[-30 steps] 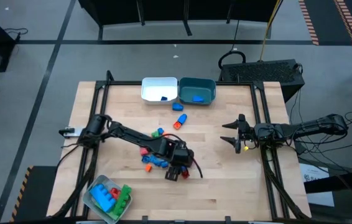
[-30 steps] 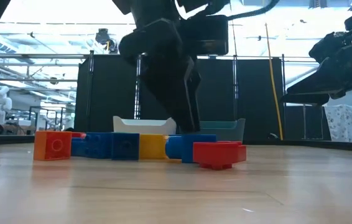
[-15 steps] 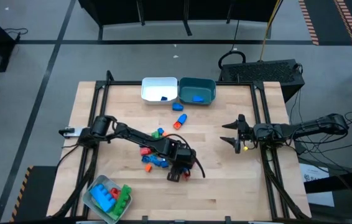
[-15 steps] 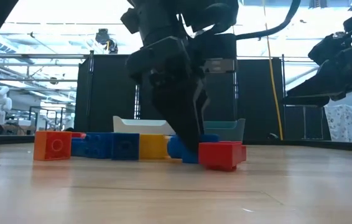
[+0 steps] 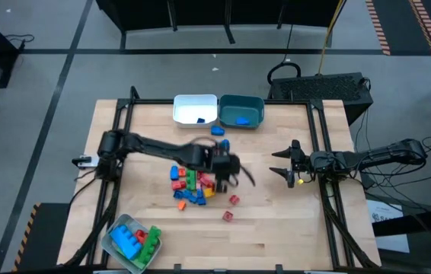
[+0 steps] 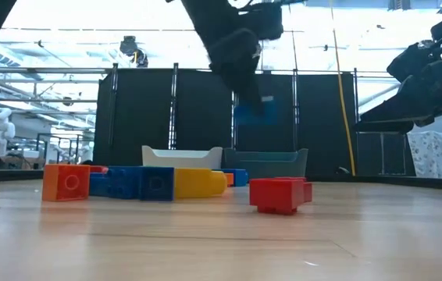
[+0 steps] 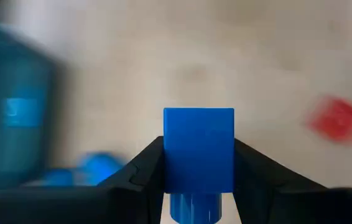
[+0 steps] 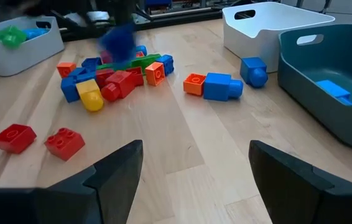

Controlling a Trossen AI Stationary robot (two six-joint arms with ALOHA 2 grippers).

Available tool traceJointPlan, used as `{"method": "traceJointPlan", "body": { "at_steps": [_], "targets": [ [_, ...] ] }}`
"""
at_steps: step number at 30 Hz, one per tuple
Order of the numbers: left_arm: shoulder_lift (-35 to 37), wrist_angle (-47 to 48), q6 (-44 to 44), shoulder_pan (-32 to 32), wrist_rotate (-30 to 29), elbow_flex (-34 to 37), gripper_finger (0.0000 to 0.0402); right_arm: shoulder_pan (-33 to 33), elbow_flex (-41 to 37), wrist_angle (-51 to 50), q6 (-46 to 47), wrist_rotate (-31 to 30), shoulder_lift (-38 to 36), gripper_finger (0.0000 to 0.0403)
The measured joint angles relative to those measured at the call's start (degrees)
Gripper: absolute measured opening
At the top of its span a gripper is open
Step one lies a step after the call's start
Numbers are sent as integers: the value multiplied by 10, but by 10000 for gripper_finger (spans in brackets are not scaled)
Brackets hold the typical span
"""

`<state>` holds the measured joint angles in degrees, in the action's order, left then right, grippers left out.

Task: Sort blocks by size
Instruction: Put the blue 1 stud game piece into the blue bin

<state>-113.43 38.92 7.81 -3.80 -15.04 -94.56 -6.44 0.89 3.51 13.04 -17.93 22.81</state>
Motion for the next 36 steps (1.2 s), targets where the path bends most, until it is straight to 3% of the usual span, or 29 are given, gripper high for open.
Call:
{"method": "traceJointPlan", "body": {
  "at_steps": [3, 14, 19, 24, 26, 31, 36],
  "targets": [
    [16, -44, 33, 41, -42, -1, 140, 0, 0, 0, 0, 0, 0, 279],
    [-16, -260, -4, 207, -41, -1, 140, 0, 0, 0, 0, 0, 0, 279],
    [-27, -262, -15, 247, 10, 1, 140, 0, 0, 0, 0, 0, 0, 279],
    [-35, -266, -15, 252, 14, 2, 140, 0, 0, 1, 0, 0, 0, 279],
    [-40, -280, -15, 252, 9, 2, 165, 0, 0, 1, 0, 0, 0, 279],
    [-44, -289, -16, 252, -44, 2, 280, 0, 0, 1, 12, 0, 0, 279],
    [-43, -290, -47, 244, -54, 0, 312, 0, 0, 1, 13, 0, 0, 279]
  ]
}}
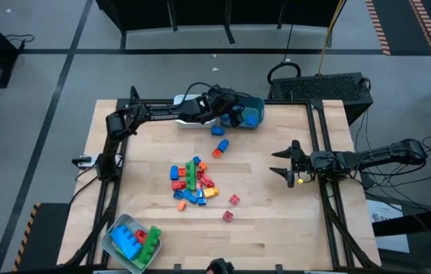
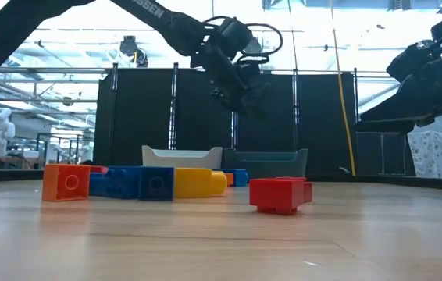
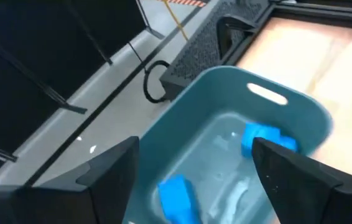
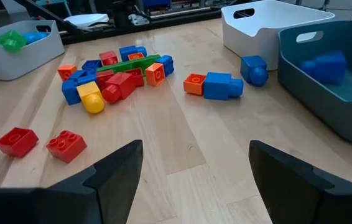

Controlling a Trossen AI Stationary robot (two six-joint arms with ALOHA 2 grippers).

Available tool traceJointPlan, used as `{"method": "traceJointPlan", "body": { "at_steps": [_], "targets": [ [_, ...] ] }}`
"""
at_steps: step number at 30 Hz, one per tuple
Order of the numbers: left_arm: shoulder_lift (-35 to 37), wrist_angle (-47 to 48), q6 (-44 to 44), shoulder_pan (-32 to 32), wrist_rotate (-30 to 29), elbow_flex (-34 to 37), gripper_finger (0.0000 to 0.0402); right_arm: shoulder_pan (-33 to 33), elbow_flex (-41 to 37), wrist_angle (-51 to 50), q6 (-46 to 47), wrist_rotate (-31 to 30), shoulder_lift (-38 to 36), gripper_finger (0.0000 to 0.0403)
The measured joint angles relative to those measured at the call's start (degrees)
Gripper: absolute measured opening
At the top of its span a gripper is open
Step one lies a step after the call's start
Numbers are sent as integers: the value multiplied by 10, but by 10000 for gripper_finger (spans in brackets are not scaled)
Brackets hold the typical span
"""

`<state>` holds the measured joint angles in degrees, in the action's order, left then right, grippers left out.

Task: Sort blocks by size
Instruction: Put the blue 1 stud game piece into the blue bin

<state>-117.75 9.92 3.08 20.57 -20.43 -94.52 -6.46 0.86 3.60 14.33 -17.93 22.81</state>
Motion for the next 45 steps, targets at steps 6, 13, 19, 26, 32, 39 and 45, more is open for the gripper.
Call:
{"method": "traceJointPlan", "body": {
  "at_steps": [6, 13, 19, 26, 32, 39, 45],
  "targets": [
    [0, 95, -122, -44, 33, -2, 315, 0, 0, 0, 0, 0, 0, 279],
    [0, 215, -253, -135, -58, -1, 316, 0, 0, 0, -5, 0, 0, 279],
    [-3, 227, -342, -163, -119, 9, 317, 0, 0, -1, -6, 0, 0, 279],
    [-3, 231, -396, -149, -122, 61, 317, 0, 0, -1, -4, 0, 0, 279],
    [-3, 203, -418, -150, -116, 93, 317, 0, 0, -1, -3, 0, 0, 279],
    [-10, 179, -400, -163, -112, 96, 317, 0, 0, -1, -2, 0, 0, 279],
    [-57, 170, -403, -163, -59, 96, 317, 0, 0, -1, -2, 0, 0, 279]
  ]
}}
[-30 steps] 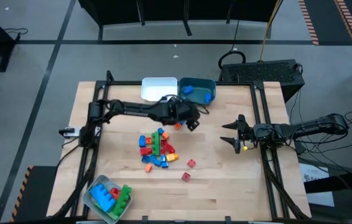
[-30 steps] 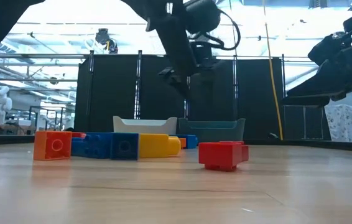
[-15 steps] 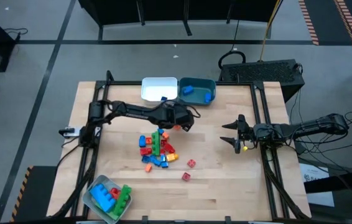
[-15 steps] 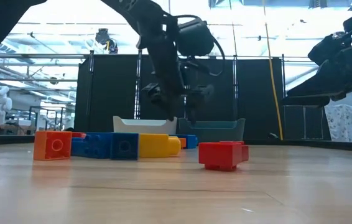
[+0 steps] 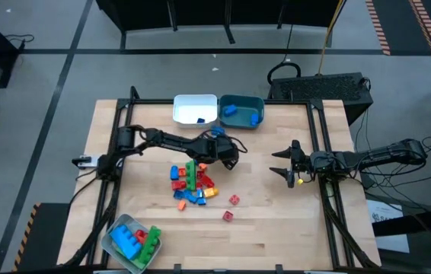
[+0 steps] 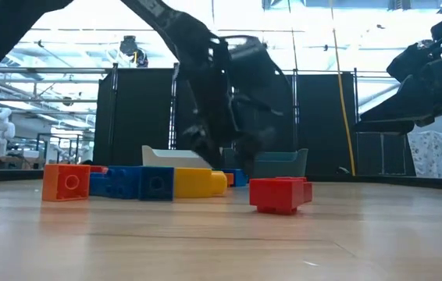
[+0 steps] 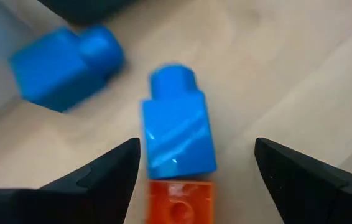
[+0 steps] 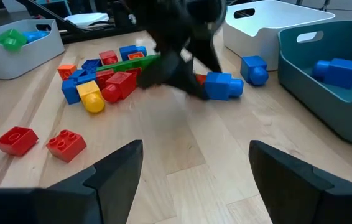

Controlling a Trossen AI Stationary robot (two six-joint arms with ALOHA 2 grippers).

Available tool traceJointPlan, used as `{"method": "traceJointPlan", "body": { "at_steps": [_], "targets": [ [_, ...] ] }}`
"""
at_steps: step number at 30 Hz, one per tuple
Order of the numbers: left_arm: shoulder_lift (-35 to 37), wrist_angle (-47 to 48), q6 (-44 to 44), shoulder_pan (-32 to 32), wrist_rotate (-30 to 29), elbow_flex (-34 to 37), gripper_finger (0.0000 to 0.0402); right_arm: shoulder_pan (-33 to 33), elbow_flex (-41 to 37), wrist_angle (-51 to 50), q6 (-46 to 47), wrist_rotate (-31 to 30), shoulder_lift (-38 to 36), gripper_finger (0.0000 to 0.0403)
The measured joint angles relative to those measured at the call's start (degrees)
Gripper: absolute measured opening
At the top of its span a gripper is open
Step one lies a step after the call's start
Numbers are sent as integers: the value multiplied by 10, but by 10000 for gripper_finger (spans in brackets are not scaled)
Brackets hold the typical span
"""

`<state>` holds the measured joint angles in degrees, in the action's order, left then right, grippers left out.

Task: Sort blocks by size
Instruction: Put the blue 1 stud game piece into the blue bin

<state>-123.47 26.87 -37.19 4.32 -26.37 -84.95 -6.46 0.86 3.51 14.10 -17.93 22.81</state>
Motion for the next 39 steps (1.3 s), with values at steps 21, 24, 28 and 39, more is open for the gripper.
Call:
{"method": "traceJointPlan", "body": {
  "at_steps": [21, 24, 28, 39],
  "targets": [
    [-22, -22, 50, -10, -16, -9, 11, 0, 0, 0, -2, 0, 4, 279],
    [-22, -22, 47, -10, -17, -9, 8, 0, 0, 0, -2, 0, 4, 279],
    [-14, -19, 34, -15, -19, -9, 4, 0, 0, 0, -2, 0, 4, 279],
    [49, 17, 210, -40, -33, -73, 9, 0, 0, 0, -2, 0, 13, 279]
  ]
}}
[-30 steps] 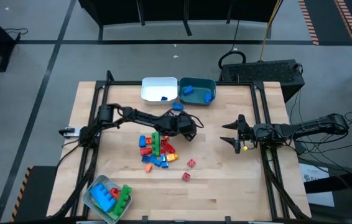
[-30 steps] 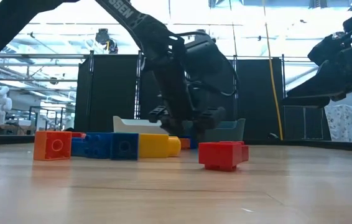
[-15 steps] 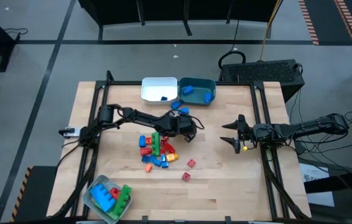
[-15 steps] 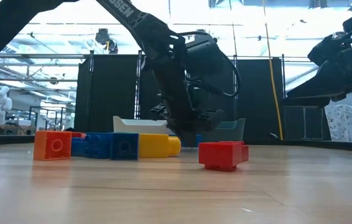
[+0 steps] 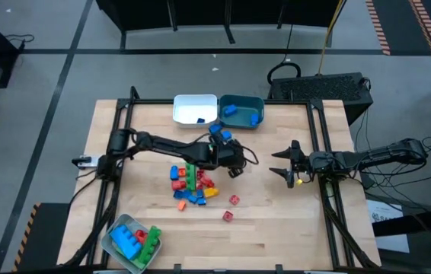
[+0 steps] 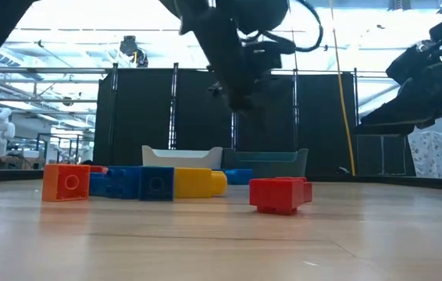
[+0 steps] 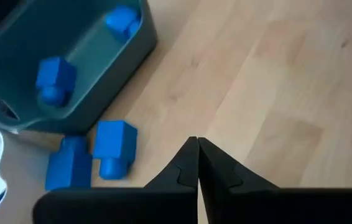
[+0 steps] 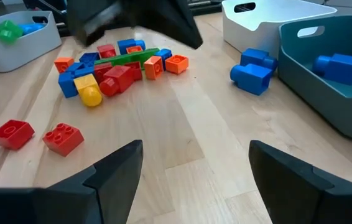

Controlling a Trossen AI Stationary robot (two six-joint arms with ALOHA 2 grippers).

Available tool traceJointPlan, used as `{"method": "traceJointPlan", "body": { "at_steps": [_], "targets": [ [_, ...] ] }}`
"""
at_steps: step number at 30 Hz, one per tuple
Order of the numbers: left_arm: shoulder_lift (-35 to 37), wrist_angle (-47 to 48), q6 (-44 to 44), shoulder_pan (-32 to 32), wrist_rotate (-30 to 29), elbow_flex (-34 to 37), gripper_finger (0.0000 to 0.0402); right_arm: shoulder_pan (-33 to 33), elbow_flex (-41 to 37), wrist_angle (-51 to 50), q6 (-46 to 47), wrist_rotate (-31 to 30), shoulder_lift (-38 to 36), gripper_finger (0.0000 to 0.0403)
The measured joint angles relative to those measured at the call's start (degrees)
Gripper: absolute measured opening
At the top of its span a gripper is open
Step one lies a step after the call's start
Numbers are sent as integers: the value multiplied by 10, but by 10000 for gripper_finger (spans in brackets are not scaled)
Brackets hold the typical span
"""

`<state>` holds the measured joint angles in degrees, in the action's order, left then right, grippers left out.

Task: Sort blocks by size
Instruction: Put the blue 1 stud game piece into the blue bin

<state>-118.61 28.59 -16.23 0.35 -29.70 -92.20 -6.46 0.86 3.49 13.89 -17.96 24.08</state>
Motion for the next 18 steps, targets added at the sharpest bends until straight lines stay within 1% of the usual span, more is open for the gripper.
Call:
{"method": "traceJointPlan", "body": {
  "at_steps": [3, 6, 14, 18],
  "targets": [
    [1, 19, 18, 36, 81, -8, 26, 0, 0, 0, -2, 0, 3, 279],
    [1, 29, 39, 56, 148, -8, 58, 0, 0, 0, -2, 0, 7, 279],
    [-4, 44, 47, 73, 145, -8, 176, 0, 0, 0, -1, 0, 14, 279],
    [-13, 57, 26, 75, 131, -7, 218, 0, 0, 0, -1, 0, 16, 279]
  ]
}}
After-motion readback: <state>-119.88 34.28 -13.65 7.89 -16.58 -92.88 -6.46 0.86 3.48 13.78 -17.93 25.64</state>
